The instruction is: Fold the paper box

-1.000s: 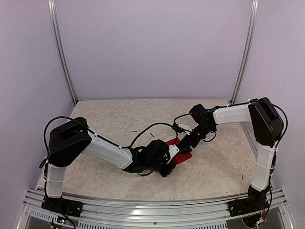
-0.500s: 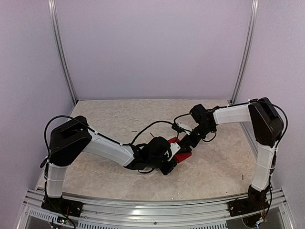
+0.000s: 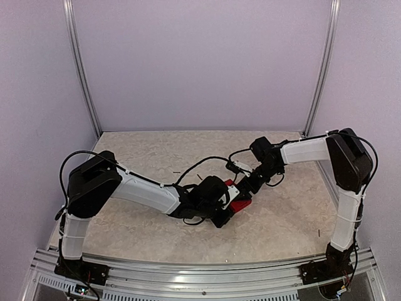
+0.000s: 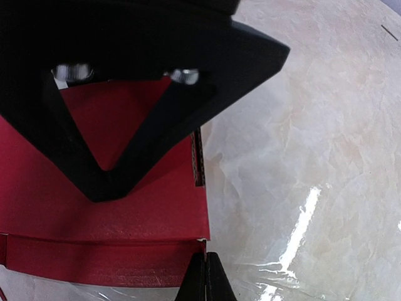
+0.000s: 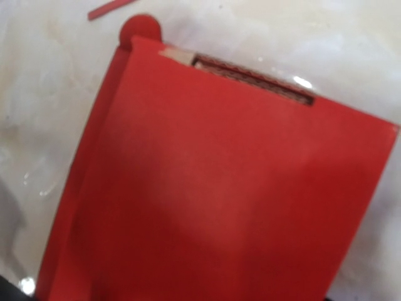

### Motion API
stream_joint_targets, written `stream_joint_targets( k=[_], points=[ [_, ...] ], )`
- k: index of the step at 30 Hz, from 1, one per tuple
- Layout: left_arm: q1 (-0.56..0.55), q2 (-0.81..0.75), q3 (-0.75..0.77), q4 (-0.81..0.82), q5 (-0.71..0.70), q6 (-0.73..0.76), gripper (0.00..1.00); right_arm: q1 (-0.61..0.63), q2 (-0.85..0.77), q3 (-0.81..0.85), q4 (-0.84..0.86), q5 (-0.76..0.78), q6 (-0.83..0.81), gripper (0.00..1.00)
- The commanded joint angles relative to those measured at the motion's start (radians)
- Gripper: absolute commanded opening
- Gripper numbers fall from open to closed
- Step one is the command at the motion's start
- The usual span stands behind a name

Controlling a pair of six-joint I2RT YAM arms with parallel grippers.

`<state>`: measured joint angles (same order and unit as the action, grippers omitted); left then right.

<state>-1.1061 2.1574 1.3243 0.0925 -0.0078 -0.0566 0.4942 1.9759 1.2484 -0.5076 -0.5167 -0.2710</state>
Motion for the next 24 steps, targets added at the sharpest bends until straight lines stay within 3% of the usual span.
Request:
stream_joint_targets(
  k=[1,24],
  points=[
    [0.006,0.037,0.047,-0.024,0.002,-0.014,0.0,-0.005,0.097,-0.073,-0.101,0.119,0.013,0.77],
    [0.024,0.104,0.238,-0.198,-0.043,-0.02,0.01,0.0,0.109,-0.079,-0.097,0.114,0.016,0.75]
  ],
)
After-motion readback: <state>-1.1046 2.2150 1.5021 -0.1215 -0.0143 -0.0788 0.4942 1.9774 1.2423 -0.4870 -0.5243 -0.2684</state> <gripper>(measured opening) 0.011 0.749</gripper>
